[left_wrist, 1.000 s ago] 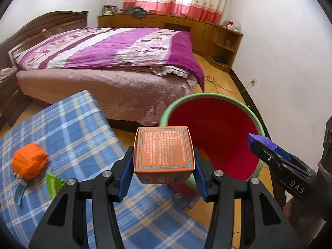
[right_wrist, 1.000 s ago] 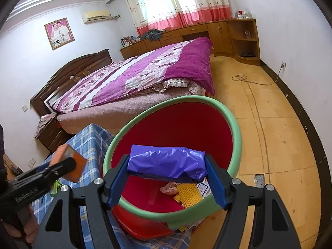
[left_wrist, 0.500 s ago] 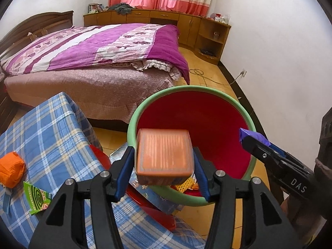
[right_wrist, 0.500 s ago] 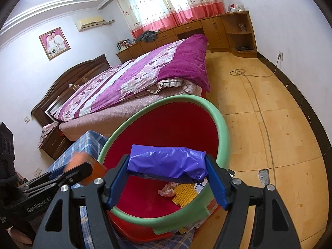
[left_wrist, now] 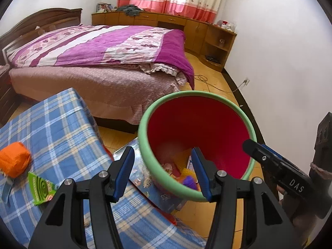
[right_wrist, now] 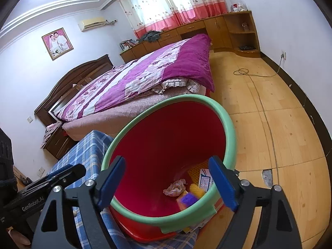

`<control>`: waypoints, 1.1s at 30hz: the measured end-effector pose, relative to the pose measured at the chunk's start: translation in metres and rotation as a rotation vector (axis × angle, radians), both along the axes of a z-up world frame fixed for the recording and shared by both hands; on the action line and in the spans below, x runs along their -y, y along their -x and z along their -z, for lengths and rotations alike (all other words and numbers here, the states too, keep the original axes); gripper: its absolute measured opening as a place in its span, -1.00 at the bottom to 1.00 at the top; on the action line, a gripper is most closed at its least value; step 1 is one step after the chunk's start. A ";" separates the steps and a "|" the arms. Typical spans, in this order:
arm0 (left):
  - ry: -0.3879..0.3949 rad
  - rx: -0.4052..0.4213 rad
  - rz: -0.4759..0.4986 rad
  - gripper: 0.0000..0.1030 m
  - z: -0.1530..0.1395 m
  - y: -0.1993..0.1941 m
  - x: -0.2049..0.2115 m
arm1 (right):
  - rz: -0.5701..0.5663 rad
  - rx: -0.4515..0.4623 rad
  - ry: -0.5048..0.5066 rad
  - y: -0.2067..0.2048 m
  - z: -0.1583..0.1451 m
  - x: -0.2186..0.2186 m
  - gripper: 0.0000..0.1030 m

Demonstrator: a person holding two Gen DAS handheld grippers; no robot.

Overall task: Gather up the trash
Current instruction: 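Open the right tool to drop the purple bag while the left tool releases the orange box, then withdraw both open tools from the bucket back over the table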

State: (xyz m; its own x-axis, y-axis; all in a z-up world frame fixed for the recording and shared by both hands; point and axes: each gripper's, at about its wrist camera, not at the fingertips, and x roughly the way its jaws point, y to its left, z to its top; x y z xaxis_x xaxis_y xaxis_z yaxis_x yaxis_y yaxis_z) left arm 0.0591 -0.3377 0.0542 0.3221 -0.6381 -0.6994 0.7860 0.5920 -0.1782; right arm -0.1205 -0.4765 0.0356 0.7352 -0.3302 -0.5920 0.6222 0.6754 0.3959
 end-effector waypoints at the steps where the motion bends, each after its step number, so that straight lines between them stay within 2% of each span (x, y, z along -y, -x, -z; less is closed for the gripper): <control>1: 0.000 -0.002 -0.007 0.11 0.000 0.000 -0.004 | -0.001 0.001 0.002 0.000 -0.001 -0.001 0.64; 15: 0.007 0.007 -0.188 0.11 -0.005 -0.018 -0.087 | -0.059 0.014 0.029 -0.011 -0.016 -0.031 0.64; 33: -0.018 0.015 -0.418 0.11 0.007 -0.060 -0.195 | -0.228 -0.025 0.052 -0.065 -0.021 -0.101 0.65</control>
